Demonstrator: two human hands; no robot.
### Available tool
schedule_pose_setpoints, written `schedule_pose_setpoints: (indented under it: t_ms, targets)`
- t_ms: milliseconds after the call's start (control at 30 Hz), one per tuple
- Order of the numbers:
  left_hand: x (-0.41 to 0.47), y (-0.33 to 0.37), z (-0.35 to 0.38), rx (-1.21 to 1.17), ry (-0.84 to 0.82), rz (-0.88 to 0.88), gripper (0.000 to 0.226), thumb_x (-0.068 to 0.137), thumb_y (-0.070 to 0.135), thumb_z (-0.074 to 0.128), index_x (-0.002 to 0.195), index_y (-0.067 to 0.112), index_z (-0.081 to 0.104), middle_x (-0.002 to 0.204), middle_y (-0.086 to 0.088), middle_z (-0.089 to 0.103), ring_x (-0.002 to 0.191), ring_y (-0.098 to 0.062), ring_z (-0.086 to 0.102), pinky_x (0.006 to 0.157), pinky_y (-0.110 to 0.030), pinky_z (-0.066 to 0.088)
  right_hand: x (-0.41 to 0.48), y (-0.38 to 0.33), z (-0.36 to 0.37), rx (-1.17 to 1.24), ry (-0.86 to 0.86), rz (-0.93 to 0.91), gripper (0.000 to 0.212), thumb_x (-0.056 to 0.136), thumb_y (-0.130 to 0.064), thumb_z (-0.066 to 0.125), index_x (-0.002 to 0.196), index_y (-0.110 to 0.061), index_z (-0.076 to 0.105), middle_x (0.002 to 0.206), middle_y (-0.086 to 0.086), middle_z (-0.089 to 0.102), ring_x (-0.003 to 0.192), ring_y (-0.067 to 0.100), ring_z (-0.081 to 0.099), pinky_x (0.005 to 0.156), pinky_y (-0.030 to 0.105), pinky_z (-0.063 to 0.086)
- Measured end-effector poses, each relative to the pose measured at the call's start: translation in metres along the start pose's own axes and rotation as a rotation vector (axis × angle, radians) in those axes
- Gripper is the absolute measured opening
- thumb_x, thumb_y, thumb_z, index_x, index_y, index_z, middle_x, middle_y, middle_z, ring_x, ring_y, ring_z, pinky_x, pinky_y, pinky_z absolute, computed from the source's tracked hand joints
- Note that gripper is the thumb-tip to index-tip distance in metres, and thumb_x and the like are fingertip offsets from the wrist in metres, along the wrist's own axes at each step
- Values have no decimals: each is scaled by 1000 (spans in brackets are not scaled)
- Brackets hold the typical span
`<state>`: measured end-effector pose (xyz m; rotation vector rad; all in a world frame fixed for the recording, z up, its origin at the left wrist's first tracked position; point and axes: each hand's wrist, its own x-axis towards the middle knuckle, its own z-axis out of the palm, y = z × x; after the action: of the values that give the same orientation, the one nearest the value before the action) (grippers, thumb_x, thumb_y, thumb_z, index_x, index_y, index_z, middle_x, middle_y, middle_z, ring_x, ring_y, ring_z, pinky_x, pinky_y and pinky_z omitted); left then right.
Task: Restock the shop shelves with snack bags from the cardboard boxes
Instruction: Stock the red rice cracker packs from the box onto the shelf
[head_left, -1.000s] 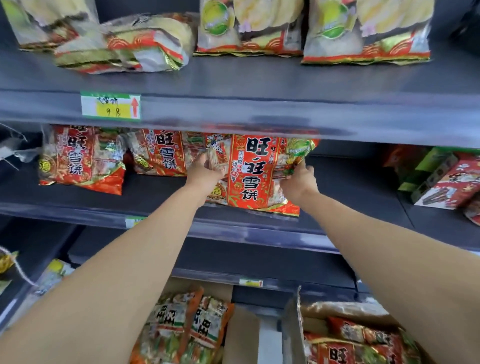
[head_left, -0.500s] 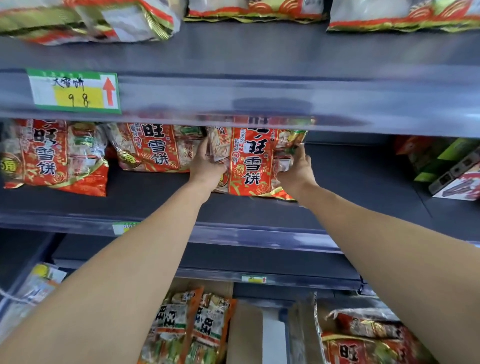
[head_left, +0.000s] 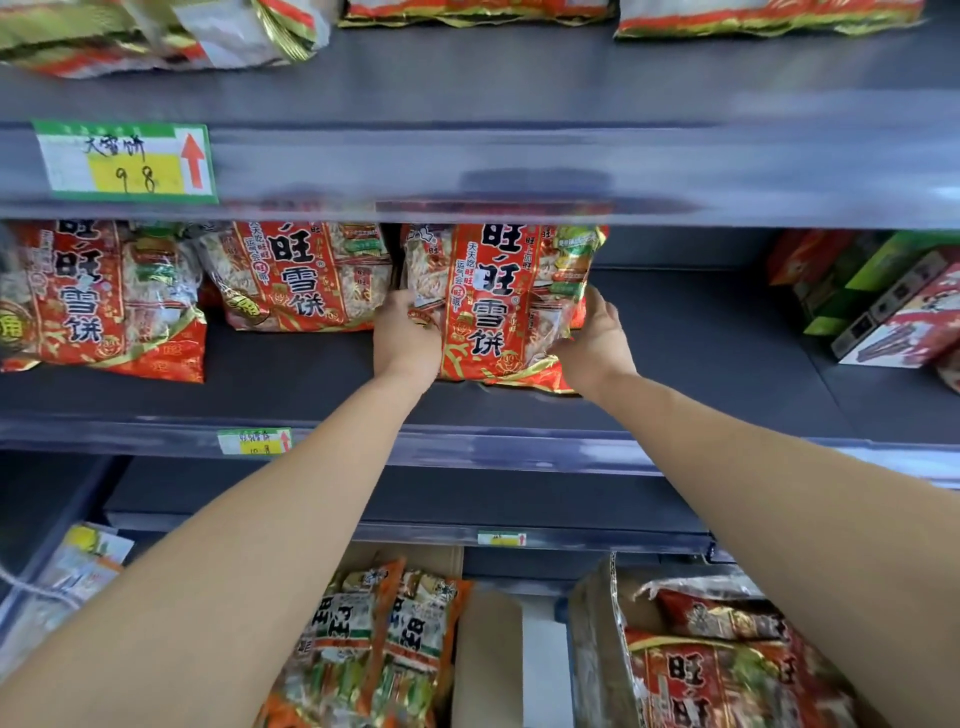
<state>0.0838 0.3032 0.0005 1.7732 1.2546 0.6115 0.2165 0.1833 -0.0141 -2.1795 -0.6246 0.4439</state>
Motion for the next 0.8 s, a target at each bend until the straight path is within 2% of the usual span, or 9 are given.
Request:
schedule_pose_setpoints:
  t_ms: [100,167,267,333,467,600,667,733,800]
  targets:
    - [-29,5,10,64,-63,123,37,92,-1,48,128,10,51,132,-8,53,121,-23,52,101,-33,44,-20,5,-20,-90,4,-102,49,91,-5,48,138,-17,43,136,6,46,124,24,46,93,28,42]
    - [-55,10,19,88,-147,211,36,93,-2,46,126,10,53,130,-5,55,119,-20,52,102,-30,43,-37,13,-35,-149,-39,-147,47,94,-4,45,140,-14,44,138,7,47,125,25,46,87,24,39]
    - [-99,16,42,106,-277,297,33,93,-3,46,122,11,55,124,-2,56,111,-15,53,96,-24,42,-69,36,-62,-207,-78,-167,43,96,-7,44,139,-12,46,140,9,49,128,26,44,97,28,39]
    - [-133,19,60,104,-336,329,33,92,-3,46,119,11,57,117,-1,56,106,-15,53,94,-25,43,-93,58,-83,-223,-87,-139,42,95,-8,45,137,-12,49,137,10,52,124,28,47,100,32,40]
    - [-203,19,99,154,-469,394,33,92,-4,44,118,11,57,118,-1,57,104,-10,52,90,-17,39,-141,115,-126,-312,-121,-90,38,94,-6,45,131,-10,54,132,11,57,121,30,51,99,34,40]
    - [-270,7,138,237,-596,408,31,94,4,45,120,16,57,122,2,57,113,-13,54,97,-18,35,-179,184,-158,-391,-220,-51,37,93,-7,47,129,-10,57,130,8,59,120,28,54,100,32,42]
    - [-296,-6,157,357,-623,405,29,97,11,45,123,19,56,125,5,56,112,-10,54,88,-11,27,-193,217,-168,-467,-307,-11,33,94,-10,44,124,-11,58,124,10,62,112,29,58,93,32,46]
    - [-316,-25,177,403,-679,363,30,96,11,47,124,19,55,128,3,57,114,-13,55,91,-16,36,-203,247,-173,-512,-371,53,31,95,-13,45,122,-11,59,118,11,64,109,29,60,91,31,48]
    - [-328,-47,196,452,-716,326,30,94,7,49,122,16,57,126,0,58,114,-16,55,97,-25,43,-208,278,-170,-554,-421,84,35,94,-12,47,127,-11,57,124,10,62,114,28,58,98,34,48]
